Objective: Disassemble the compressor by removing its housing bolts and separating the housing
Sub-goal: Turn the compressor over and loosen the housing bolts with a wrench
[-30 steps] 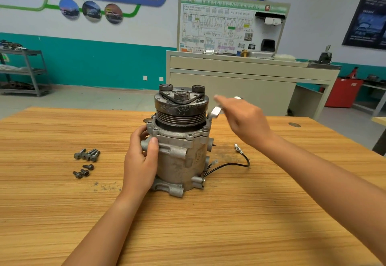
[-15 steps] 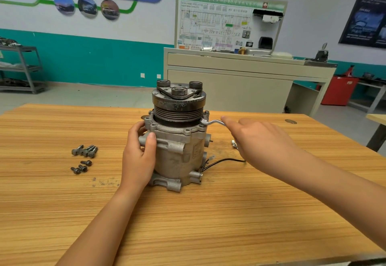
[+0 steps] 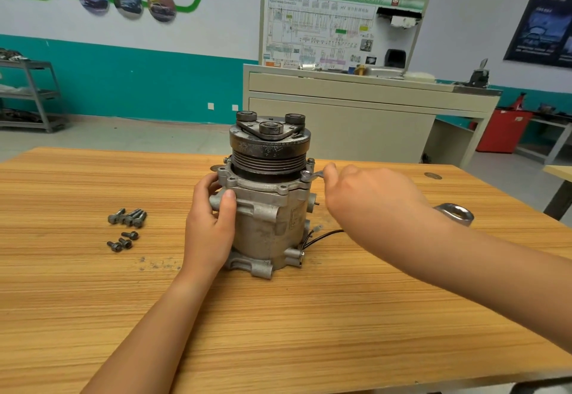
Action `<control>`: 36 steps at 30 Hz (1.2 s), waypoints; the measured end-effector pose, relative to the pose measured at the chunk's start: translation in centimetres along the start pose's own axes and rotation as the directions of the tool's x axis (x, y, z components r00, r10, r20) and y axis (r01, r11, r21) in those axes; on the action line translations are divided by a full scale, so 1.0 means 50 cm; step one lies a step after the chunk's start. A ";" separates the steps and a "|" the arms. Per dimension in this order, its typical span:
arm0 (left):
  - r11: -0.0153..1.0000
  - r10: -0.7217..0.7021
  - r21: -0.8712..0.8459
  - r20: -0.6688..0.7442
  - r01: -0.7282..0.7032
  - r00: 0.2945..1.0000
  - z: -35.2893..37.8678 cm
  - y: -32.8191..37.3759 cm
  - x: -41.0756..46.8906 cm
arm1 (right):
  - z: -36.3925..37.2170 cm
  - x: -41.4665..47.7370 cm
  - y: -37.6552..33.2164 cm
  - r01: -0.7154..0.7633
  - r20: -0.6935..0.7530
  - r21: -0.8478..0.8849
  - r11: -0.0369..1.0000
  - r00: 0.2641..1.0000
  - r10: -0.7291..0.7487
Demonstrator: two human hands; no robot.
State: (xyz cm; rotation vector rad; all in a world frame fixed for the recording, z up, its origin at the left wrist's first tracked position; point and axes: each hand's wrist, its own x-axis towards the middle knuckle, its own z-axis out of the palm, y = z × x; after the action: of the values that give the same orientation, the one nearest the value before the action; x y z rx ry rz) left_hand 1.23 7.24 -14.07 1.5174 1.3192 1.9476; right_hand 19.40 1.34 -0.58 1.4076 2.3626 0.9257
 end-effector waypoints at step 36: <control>1.000 0.007 0.018 0.004 -0.007 1.000 -0.001 -0.001 0.002 | 0.032 -0.003 0.004 -0.194 -0.083 0.263 0.945 0.971 0.223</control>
State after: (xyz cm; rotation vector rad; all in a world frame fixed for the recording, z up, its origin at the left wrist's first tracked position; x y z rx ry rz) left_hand 1.14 7.30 -14.04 1.5352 1.3351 1.9408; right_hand 20.43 1.93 -1.72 1.7764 2.5238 0.7923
